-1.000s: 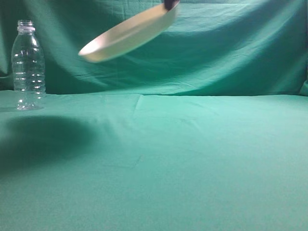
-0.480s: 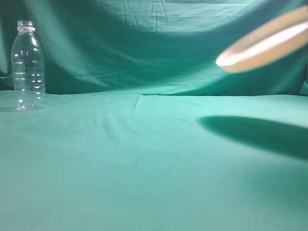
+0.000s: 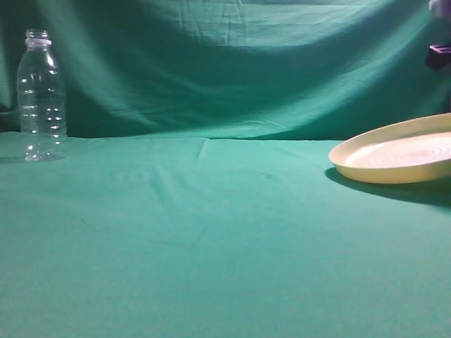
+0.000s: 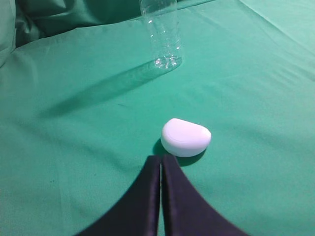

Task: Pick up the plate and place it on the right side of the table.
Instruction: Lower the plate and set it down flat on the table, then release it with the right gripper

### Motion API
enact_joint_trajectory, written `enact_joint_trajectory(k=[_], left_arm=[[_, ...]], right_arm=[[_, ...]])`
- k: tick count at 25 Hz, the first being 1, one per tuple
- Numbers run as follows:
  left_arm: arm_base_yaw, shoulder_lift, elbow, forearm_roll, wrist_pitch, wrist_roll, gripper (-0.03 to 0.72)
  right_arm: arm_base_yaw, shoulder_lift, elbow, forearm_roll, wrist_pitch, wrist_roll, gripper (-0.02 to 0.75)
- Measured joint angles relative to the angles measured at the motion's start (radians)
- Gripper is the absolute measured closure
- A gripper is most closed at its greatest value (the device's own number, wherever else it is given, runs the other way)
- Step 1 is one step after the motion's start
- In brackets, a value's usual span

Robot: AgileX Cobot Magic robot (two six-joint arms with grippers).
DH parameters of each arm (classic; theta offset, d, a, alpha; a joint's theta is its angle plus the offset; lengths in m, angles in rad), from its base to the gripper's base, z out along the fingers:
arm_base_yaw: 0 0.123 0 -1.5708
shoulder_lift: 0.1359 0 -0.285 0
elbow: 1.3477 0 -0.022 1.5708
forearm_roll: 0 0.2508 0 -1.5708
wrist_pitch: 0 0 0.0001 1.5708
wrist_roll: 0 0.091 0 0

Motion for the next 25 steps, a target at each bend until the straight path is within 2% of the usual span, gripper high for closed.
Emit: enact_joint_trajectory(k=[6, 7, 8, 12, 15, 20, 24, 25], left_arm=[[0.0, 0.0, 0.0, 0.0, 0.0, 0.0, 0.688], [0.0, 0.0, 0.0, 0.0, 0.0, 0.0, 0.688], [0.0, 0.0, 0.0, 0.0, 0.0, 0.0, 0.688], [0.0, 0.0, 0.0, 0.0, 0.0, 0.0, 0.688], [0.0, 0.0, 0.0, 0.0, 0.0, 0.0, 0.688], [0.0, 0.0, 0.0, 0.0, 0.0, 0.0, 0.688], [0.0, 0.0, 0.0, 0.0, 0.0, 0.0, 0.688], [0.0, 0.0, 0.0, 0.0, 0.0, 0.0, 0.688]], right_arm=[[0.0, 0.109, 0.002, 0.0, -0.082, 0.0, 0.738], [0.0, 0.123, 0.002, 0.0, -0.085, 0.0, 0.67], [0.0, 0.129, 0.002, 0.0, -0.085, 0.0, 0.67], [0.0, 0.127, 0.002, -0.002, -0.071, 0.0, 0.483], [0.0, 0.097, -0.018, 0.005, 0.015, 0.0, 0.356], [0.0, -0.045, -0.075, 0.05, 0.153, -0.002, 0.363], [0.0, -0.221, -0.079, 0.092, 0.201, -0.004, 0.629], [0.0, -0.267, -0.079, 0.1, 0.219, -0.006, 0.673]])
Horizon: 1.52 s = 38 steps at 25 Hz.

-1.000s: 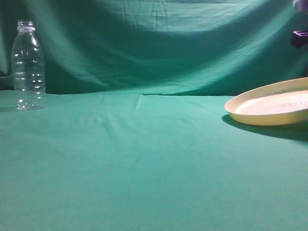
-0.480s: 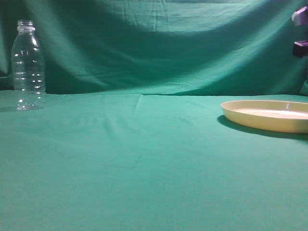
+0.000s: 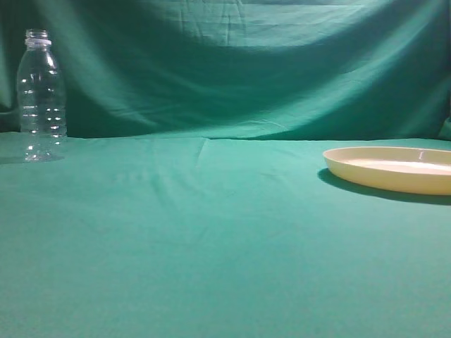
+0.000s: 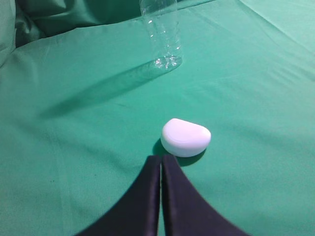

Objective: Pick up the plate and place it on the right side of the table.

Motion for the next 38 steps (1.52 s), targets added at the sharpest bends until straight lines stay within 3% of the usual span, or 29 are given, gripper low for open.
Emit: enact_joint_trajectory(k=[2, 18, 31, 34, 38], left_arm=[[0.0, 0.0, 0.0, 0.0, 0.0, 0.0, 0.688], [0.0, 0.0, 0.0, 0.0, 0.0, 0.0, 0.688], [0.0, 0.0, 0.0, 0.0, 0.0, 0.0, 0.688], [0.0, 0.0, 0.0, 0.0, 0.0, 0.0, 0.688], [0.0, 0.0, 0.0, 0.0, 0.0, 0.0, 0.688]], right_arm=[[0.0, -0.083, 0.0, 0.007, 0.034, -0.004, 0.738], [0.0, -0.836, 0.311, 0.119, 0.086, -0.147, 0.738], [0.0, -1.151, 0.33, 0.19, 0.302, -0.178, 0.738], [0.0, -1.153, 0.339, 0.171, 0.271, -0.218, 0.738], [0.016, -1.178, 0.435, 0.124, 0.099, -0.231, 0.738]])
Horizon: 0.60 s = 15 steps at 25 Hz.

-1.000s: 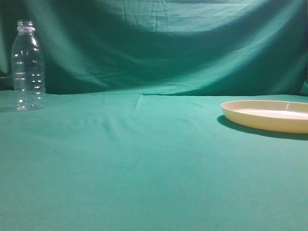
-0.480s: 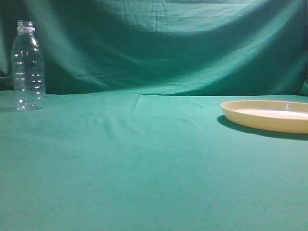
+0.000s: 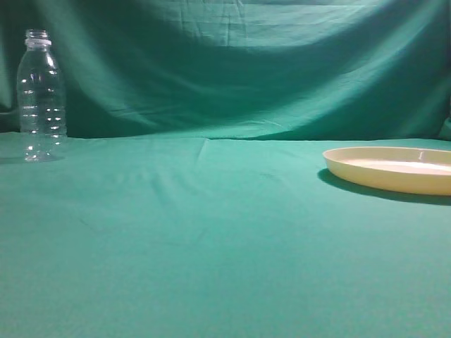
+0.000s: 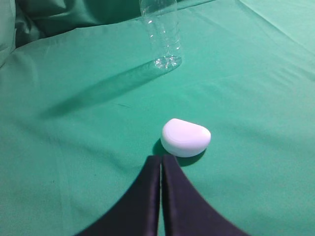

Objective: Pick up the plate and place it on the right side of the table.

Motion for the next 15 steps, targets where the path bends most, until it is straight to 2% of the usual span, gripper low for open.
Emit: enact_joint_trajectory(k=[7, 15], left_arm=[[0.0, 0.0, 0.0, 0.0, 0.0, 0.0, 0.688], [0.0, 0.0, 0.0, 0.0, 0.0, 0.0, 0.688]], right_arm=[[0.001, -0.17, 0.342, -0.015, -0.358, -0.001, 0.738], [0.001, -0.254, 0.66, -0.016, -0.488, -0.001, 0.738]])
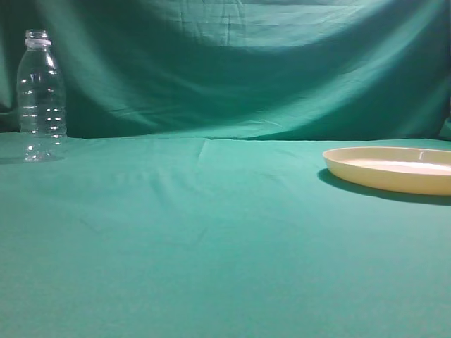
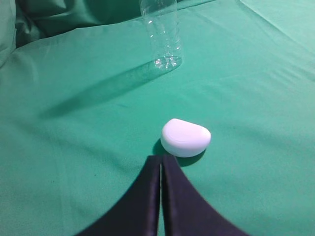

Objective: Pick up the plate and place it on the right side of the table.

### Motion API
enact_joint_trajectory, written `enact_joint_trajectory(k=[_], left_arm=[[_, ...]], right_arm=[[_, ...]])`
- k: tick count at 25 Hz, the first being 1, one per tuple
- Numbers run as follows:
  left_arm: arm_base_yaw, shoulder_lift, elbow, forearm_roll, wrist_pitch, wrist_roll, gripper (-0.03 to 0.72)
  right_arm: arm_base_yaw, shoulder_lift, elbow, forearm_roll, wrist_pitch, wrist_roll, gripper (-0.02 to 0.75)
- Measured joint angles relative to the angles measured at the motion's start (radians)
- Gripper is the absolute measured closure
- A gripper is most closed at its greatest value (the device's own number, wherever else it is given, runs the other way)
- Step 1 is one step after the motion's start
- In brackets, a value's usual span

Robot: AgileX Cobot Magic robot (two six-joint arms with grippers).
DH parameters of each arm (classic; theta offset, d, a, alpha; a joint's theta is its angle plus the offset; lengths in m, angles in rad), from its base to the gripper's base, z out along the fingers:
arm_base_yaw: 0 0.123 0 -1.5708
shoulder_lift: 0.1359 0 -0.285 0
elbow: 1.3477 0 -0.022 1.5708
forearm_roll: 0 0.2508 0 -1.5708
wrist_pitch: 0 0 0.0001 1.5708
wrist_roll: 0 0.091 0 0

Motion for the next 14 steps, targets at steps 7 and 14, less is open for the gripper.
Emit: enact_joint_trajectory(k=[7, 14], left_arm=[[0.0, 0.0, 0.0, 0.0, 0.0, 0.0, 0.688], [0.0, 0.0, 0.0, 0.0, 0.0, 0.0, 0.688]], right_arm=[[0.0, 0.0, 0.096, 0.018, -0.079, 0.003, 0.738], [0.0, 0.0, 0.096, 0.029, -0.075, 0.003, 0.738]])
